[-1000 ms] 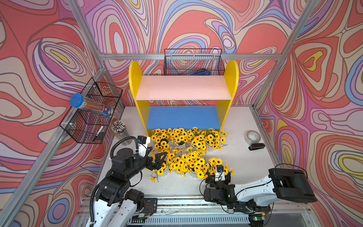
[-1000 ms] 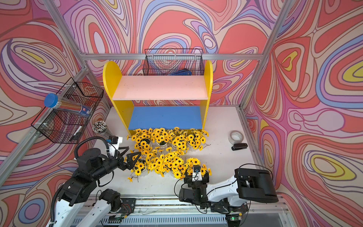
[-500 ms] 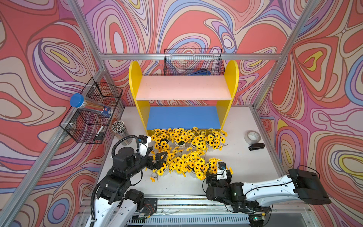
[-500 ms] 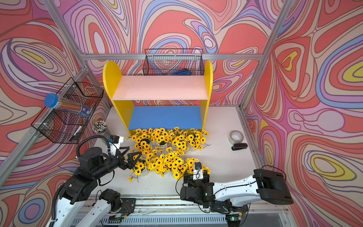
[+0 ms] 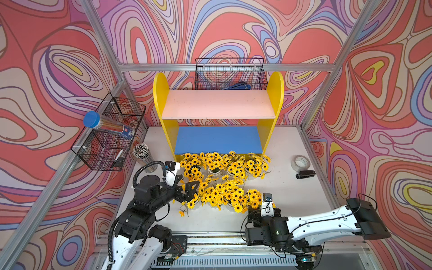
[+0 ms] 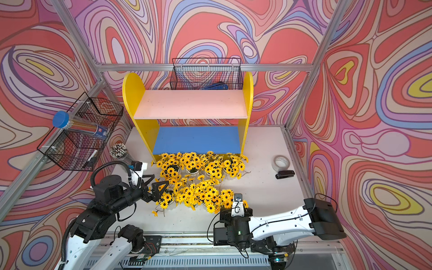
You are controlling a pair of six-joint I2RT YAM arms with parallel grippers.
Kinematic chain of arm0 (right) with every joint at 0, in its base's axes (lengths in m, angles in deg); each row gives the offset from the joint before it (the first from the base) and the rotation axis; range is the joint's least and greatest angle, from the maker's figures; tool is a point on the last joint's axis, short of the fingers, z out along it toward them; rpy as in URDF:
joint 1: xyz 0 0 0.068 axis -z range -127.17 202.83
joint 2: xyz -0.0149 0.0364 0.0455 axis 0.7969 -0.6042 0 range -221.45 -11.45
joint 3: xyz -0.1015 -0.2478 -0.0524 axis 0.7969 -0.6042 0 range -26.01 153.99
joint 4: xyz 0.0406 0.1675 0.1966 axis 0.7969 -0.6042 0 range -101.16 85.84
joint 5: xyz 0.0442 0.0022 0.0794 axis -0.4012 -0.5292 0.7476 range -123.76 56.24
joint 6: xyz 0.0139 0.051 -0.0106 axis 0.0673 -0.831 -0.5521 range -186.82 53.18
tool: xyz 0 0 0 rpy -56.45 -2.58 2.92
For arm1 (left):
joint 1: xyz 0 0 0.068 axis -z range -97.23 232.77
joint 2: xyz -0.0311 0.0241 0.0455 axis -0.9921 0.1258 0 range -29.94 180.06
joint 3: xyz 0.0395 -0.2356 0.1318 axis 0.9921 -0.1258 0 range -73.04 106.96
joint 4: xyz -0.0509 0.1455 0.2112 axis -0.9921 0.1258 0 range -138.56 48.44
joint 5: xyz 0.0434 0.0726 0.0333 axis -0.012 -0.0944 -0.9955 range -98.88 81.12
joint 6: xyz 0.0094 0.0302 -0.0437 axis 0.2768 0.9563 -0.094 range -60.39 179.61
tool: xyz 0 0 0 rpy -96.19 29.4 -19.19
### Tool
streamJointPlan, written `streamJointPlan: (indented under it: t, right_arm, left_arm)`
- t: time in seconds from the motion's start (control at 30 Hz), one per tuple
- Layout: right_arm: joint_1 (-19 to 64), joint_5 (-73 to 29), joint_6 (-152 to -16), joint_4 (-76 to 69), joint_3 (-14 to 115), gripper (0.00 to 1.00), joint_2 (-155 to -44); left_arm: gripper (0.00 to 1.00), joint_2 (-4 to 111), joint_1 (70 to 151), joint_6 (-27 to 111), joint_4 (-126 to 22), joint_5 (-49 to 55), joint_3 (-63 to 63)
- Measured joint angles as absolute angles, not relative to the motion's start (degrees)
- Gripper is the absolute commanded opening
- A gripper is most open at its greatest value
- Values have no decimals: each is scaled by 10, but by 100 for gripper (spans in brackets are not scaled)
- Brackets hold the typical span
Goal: Take the sunflower pots off the shelves
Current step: Place the sunflower pot at the center of the board.
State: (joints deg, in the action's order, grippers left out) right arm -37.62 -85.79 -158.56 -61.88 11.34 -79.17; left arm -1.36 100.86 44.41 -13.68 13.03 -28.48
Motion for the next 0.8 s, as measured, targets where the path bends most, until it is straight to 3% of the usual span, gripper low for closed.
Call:
streamJointPlan:
  t: [0.37,0.6,0.7,0.8]
  right_arm:
    - [-416,-856,-1486,-712,249,98,-785]
    - [-419,-951,-1350,-729,383,98,-760]
    - [-420,-1013,-1244,-691,401,98,-720]
    - [-420,-1091,-1060,-535,375,98,-682]
  left_arm:
    - [100,-21,1009,444,-137,132,-285]
    - [100,-15,1009,443,-136,115,-281]
    - [100,0,1009,441,-126,84,-261]
    - [100,15,1009,442,-102,36,-219]
